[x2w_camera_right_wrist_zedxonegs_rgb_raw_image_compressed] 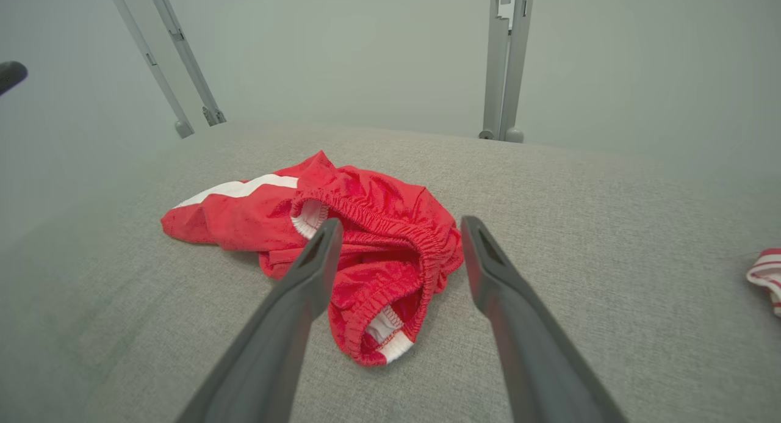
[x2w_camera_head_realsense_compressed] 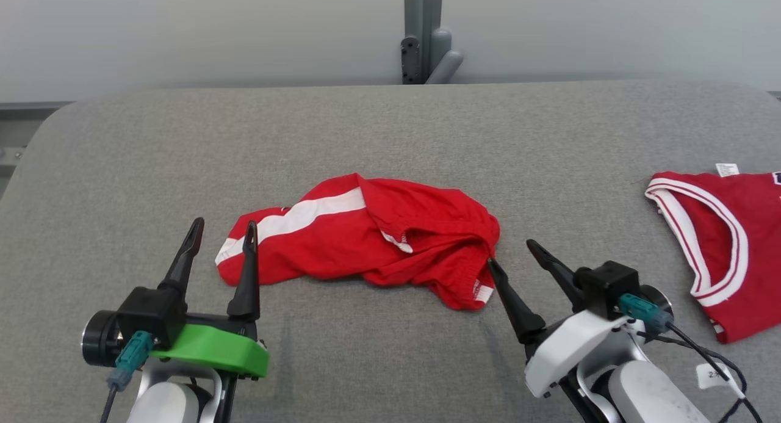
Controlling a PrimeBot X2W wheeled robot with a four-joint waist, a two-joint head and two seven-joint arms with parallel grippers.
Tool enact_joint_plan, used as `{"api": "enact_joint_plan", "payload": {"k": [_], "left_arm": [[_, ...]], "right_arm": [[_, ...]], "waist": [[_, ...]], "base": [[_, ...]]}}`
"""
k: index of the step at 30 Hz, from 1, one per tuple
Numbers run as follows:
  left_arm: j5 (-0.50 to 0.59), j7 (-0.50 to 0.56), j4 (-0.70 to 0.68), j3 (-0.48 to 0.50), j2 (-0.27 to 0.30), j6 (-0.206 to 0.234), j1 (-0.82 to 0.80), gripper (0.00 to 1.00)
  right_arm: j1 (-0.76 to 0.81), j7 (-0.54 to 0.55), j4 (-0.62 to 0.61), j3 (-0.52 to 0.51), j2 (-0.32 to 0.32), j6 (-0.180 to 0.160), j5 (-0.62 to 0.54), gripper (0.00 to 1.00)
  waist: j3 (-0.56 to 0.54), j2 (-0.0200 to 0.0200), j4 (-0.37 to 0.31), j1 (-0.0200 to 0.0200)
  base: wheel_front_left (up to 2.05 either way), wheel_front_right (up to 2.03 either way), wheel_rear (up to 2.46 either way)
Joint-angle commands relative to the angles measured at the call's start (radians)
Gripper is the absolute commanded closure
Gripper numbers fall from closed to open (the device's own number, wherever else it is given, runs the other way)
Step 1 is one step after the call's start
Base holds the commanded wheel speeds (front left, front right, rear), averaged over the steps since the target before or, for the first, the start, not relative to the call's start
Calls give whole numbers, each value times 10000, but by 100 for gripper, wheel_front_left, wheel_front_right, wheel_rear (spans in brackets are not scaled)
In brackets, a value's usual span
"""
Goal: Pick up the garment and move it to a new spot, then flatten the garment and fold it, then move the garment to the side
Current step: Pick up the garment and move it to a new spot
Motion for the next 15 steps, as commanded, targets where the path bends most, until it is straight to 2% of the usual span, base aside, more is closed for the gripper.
{"api": "enact_joint_plan", "payload": {"k": [1, 7, 15], "left_arm": [[78, -114, 141, -81, -89, -103, -301, 0], [200, -401, 689, -437, -463, -296, -924, 0], [256, -623, 1147, -670, -811, -453, -1327, 0]], "right_arm": [[-407, -110, 340, 305, 1, -13, 146, 0], [-1787, -207, 1888, 1535, 28, -13, 739, 0], [-3139, -356, 3495, 2329, -51, -13, 1219, 0]], "waist": [[664, 0, 843, 0], [1142, 0, 1746, 0], [1442, 0, 2453, 0]], "base": [[0, 0, 0], [0, 0, 0], [0, 0, 0]]}}
